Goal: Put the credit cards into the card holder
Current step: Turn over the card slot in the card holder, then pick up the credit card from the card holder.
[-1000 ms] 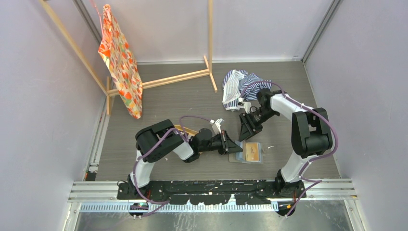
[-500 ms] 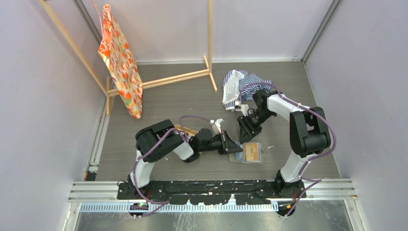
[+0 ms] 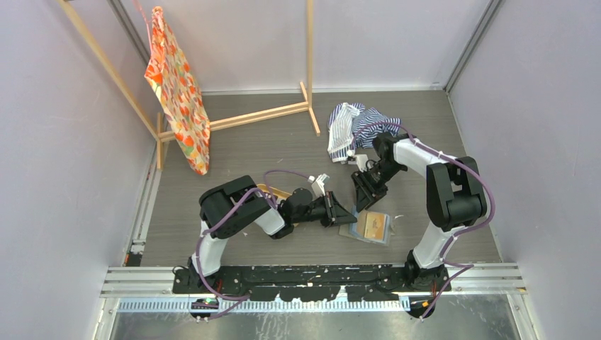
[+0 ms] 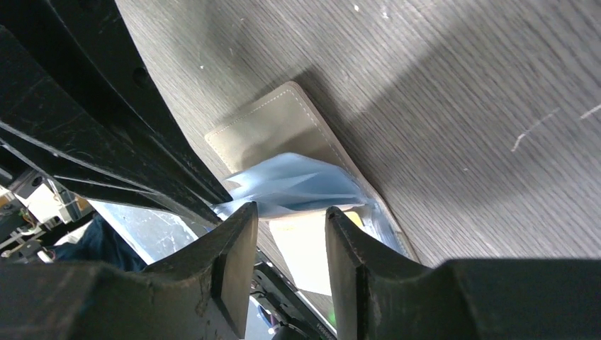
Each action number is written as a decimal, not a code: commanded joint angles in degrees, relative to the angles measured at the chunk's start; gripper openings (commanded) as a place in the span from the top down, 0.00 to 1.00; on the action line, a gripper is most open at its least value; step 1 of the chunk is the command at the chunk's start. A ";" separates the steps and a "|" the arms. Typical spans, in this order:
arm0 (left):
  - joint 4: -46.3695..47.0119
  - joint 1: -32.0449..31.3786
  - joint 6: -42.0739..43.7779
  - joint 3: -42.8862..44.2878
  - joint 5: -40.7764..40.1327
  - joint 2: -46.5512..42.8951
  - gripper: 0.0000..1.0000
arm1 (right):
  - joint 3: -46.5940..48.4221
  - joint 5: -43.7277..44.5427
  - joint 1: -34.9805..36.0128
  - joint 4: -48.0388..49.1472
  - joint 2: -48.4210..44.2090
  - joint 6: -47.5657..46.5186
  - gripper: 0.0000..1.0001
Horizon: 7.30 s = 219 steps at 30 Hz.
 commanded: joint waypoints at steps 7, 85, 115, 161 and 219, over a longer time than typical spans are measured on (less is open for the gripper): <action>2.23 0.21 0.89 0.07 0.36 -1.10 0.81 | 0.95 1.94 -1.16 -1.61 -0.26 -2.24 0.60; -46.06 1.44 13.84 -6.45 -26.24 -30.69 0.89 | 6.39 -12.04 -3.59 3.59 10.03 9.43 0.95; -83.94 18.40 47.42 0.40 -19.08 -57.97 0.23 | 2.29 -11.26 -6.01 1.87 -13.58 -6.86 0.64; -102.50 21.57 58.24 17.43 -21.74 -18.18 0.00 | 2.29 -17.39 -6.10 -1.99 -12.80 -11.04 0.64; -80.37 31.32 41.57 0.81 -0.46 -30.63 0.36 | -0.03 -17.73 22.91 44.48 -2.86 39.61 0.63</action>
